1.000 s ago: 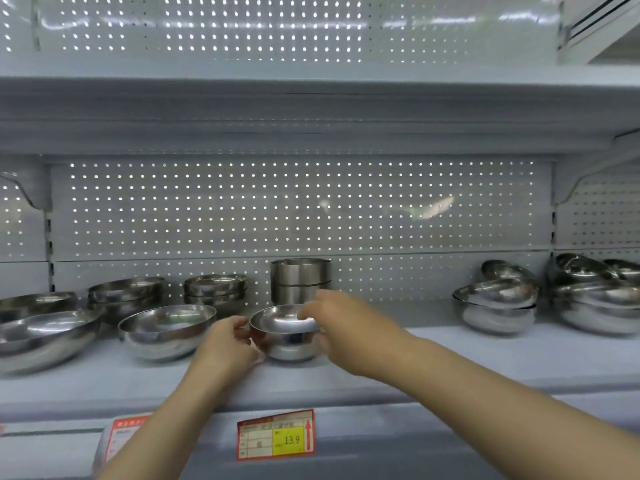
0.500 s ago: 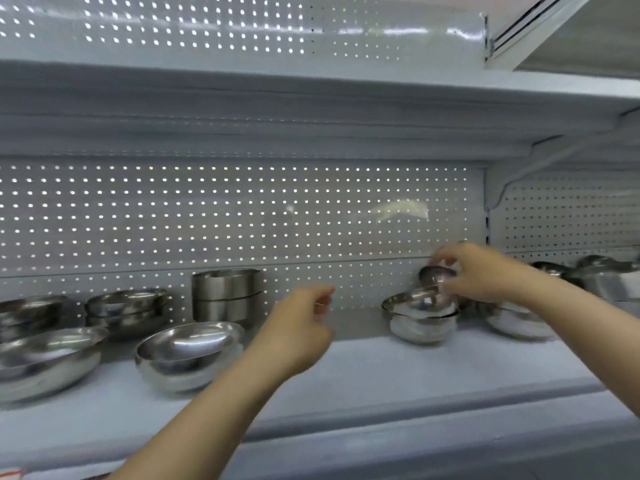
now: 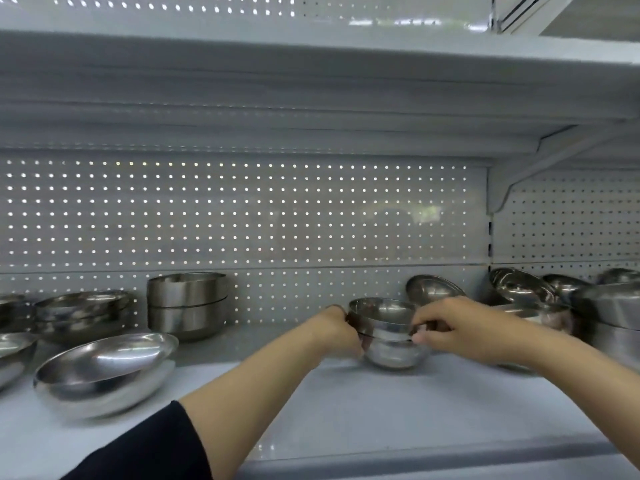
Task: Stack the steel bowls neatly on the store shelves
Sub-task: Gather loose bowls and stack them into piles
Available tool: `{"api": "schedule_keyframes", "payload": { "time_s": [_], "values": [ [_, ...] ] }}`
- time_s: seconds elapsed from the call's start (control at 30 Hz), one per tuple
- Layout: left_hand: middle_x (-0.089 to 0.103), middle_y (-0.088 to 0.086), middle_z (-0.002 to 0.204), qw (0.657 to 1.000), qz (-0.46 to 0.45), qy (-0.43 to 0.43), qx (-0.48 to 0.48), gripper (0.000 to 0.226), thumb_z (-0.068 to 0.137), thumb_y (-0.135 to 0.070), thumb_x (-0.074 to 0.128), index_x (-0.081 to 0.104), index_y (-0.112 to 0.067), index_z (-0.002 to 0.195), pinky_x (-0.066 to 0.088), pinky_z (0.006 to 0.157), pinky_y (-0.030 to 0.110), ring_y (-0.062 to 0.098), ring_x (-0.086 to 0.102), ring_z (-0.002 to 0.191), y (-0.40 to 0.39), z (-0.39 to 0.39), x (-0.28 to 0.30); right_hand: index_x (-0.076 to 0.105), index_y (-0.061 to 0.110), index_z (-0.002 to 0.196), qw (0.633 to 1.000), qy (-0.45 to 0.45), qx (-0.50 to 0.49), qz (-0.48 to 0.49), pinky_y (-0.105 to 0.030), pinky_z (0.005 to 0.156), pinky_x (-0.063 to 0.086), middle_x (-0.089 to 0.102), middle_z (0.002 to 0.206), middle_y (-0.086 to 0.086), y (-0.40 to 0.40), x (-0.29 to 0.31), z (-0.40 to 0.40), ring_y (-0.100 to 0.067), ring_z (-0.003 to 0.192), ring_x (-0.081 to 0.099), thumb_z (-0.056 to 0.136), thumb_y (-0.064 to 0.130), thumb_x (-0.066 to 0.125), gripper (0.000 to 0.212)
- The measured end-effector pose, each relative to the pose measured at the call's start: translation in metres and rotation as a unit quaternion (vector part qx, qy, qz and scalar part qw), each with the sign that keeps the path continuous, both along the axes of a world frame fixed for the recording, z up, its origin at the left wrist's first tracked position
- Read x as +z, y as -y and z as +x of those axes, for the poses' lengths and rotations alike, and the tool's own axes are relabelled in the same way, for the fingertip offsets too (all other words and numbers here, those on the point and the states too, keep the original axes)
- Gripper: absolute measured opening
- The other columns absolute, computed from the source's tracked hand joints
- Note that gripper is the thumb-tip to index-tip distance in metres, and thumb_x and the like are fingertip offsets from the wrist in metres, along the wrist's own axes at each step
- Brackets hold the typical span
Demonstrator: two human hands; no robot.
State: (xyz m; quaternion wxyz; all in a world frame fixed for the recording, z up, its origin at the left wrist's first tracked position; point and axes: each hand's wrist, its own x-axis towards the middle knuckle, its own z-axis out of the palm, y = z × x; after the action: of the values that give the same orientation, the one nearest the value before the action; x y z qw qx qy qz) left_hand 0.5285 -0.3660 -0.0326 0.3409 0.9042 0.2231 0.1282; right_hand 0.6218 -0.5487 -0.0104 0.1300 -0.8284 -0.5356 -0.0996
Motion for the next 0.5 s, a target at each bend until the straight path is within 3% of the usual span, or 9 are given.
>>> {"api": "schedule_keyframes", "payload": {
  "time_s": [0.17, 0.2, 0.3, 0.4, 0.5],
  "values": [
    [0.061, 0.008, 0.099, 0.994, -0.09, 0.047, -0.032, 0.048, 0.075, 0.006, 0.064, 0.054, 0.001, 0.121, 0.046, 0.09, 0.027, 0.019, 0.057, 0.092, -0.004, -0.003, -0.007, 0.064, 0.031, 0.083, 1.0, -0.014, 0.005, 0.007, -0.022, 0.073, 0.05, 0.065, 0.084, 0.014, 0.001, 0.001, 0.003, 0.002, 0.077, 0.059, 0.089, 0.042, 0.057, 0.015],
    [0.062, 0.007, 0.097, 0.993, -0.1, 0.053, -0.041, 0.052, 0.075, 0.006, 0.064, 0.052, 0.0, 0.125, 0.048, 0.087, 0.023, 0.018, 0.059, 0.09, -0.005, -0.004, -0.009, 0.062, 0.031, 0.08, 1.0, 0.002, 0.003, 0.009, -0.019, 0.072, 0.047, 0.064, 0.084, 0.014, 0.001, 0.003, 0.003, 0.002, 0.077, 0.057, 0.09, 0.039, 0.057, 0.014],
    [0.056, -0.006, 0.073, 0.99, -0.113, 0.061, -0.063, 0.05, 0.077, 0.008, 0.062, 0.051, -0.001, 0.124, 0.044, 0.059, 0.008, 0.004, 0.054, 0.066, -0.003, -0.007, -0.011, 0.057, 0.032, 0.077, 0.999, 0.046, 0.007, 0.006, -0.015, 0.069, 0.042, 0.062, 0.083, 0.014, 0.002, 0.01, 0.002, 0.002, 0.076, 0.054, 0.092, 0.031, 0.056, 0.015],
    [0.053, -0.009, 0.07, 0.99, -0.111, 0.067, -0.059, 0.048, 0.075, 0.007, 0.065, 0.053, -0.002, 0.121, 0.042, 0.071, 0.016, 0.007, 0.052, 0.07, -0.002, -0.006, -0.012, 0.058, 0.03, 0.08, 0.998, 0.056, 0.01, -0.006, -0.012, 0.067, 0.04, 0.062, 0.081, 0.015, 0.001, 0.013, 0.001, 0.002, 0.074, 0.054, 0.092, 0.031, 0.056, 0.012],
    [0.054, -0.007, 0.073, 0.991, -0.107, 0.061, -0.056, 0.045, 0.074, 0.004, 0.068, 0.055, -0.004, 0.117, 0.039, 0.076, 0.02, 0.009, 0.052, 0.073, -0.002, -0.005, -0.013, 0.058, 0.036, 0.089, 0.999, 0.014, 0.006, 0.029, -0.012, 0.066, 0.042, 0.06, 0.088, 0.017, 0.005, 0.008, 0.004, 0.005, 0.077, 0.055, 0.083, 0.046, 0.062, 0.012]
  ]
}}
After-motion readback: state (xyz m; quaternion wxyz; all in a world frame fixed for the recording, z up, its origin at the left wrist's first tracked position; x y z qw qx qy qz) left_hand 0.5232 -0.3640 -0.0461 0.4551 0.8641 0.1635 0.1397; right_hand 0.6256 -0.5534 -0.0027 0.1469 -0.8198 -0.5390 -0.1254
